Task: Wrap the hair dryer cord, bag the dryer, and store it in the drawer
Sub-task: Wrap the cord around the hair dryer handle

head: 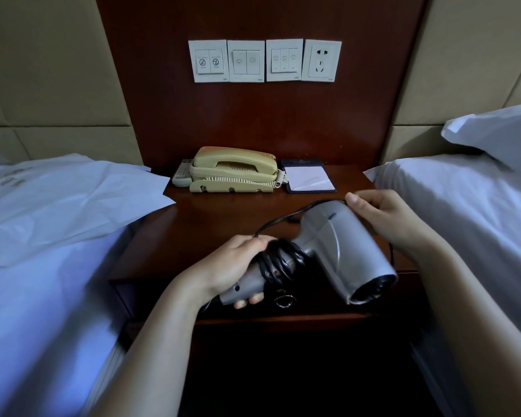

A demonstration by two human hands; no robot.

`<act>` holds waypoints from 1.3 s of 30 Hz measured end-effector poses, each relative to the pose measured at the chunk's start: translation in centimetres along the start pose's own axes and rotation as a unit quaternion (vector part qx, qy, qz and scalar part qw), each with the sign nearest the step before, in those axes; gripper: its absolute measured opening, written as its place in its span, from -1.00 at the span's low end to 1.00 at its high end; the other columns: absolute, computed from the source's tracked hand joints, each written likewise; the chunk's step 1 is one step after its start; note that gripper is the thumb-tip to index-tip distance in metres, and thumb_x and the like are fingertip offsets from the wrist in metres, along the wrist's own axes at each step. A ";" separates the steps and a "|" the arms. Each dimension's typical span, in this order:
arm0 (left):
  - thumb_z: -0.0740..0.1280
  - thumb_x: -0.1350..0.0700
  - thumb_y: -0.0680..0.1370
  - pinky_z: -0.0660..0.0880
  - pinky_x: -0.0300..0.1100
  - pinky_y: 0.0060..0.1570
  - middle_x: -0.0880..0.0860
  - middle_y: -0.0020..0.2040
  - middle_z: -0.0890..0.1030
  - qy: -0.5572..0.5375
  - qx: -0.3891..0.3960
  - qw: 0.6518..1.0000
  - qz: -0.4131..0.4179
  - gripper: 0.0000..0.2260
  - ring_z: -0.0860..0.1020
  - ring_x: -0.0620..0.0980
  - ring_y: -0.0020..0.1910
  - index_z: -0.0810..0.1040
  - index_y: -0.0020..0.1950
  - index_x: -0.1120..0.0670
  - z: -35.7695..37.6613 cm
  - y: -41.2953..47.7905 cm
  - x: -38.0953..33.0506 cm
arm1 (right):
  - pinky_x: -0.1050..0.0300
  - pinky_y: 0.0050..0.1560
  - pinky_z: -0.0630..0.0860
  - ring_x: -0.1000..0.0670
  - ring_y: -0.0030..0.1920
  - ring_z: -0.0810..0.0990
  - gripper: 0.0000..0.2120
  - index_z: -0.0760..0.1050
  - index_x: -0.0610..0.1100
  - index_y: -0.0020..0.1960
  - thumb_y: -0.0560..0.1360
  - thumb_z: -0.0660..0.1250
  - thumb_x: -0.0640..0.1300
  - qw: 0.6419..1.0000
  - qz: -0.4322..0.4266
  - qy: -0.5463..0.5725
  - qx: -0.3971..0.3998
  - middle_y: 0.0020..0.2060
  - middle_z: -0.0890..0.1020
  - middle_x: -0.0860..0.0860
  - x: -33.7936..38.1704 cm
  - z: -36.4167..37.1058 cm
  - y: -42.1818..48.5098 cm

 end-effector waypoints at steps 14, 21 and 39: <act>-0.03 0.10 0.61 0.26 -0.34 -0.68 0.16 -0.30 0.43 -0.312 -0.164 0.936 0.003 -0.72 0.35 -0.02 -0.64 0.40 0.05 0.23 -5.8 2.6 2.3 | 0.32 -0.49 0.19 0.16 -0.54 0.24 -0.65 0.50 -0.08 -0.39 0.55 0.24 -0.03 0.986 -0.005 -0.104 0.133 -0.53 0.37 0.05 0.3 3.5 -0.9; 0.13 -0.28 0.54 0.24 -0.36 -0.67 0.09 -0.36 0.41 -0.345 -0.232 0.910 0.013 -0.47 0.37 -0.07 -0.62 0.52 -0.07 0.19 -7.5 2.1 2.5 | 0.42 -0.22 0.34 0.27 -0.31 0.54 -0.73 0.61 -0.01 -0.32 0.52 0.29 -0.01 0.959 -0.023 -0.192 0.205 -0.41 0.59 0.26 3.2 5.7 -2.3; 0.44 0.11 0.36 0.39 -0.30 -0.57 0.01 -0.19 0.59 0.110 -0.298 0.948 -0.010 -0.58 0.55 -0.07 -0.43 0.40 0.16 -0.03 -6.7 0.5 1.3 | 0.30 -0.38 0.34 0.11 -0.37 0.51 -0.85 0.56 -0.06 -0.27 0.48 0.36 -0.12 0.976 -0.179 -0.123 -0.022 -0.44 0.56 0.07 12.5 4.0 -3.5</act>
Point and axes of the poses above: each hand's wrist, its own y-axis towards the middle knuckle, its own z-axis out of the palm, x = y × z, the point moved 10 cm from there along y, towards the middle knuckle
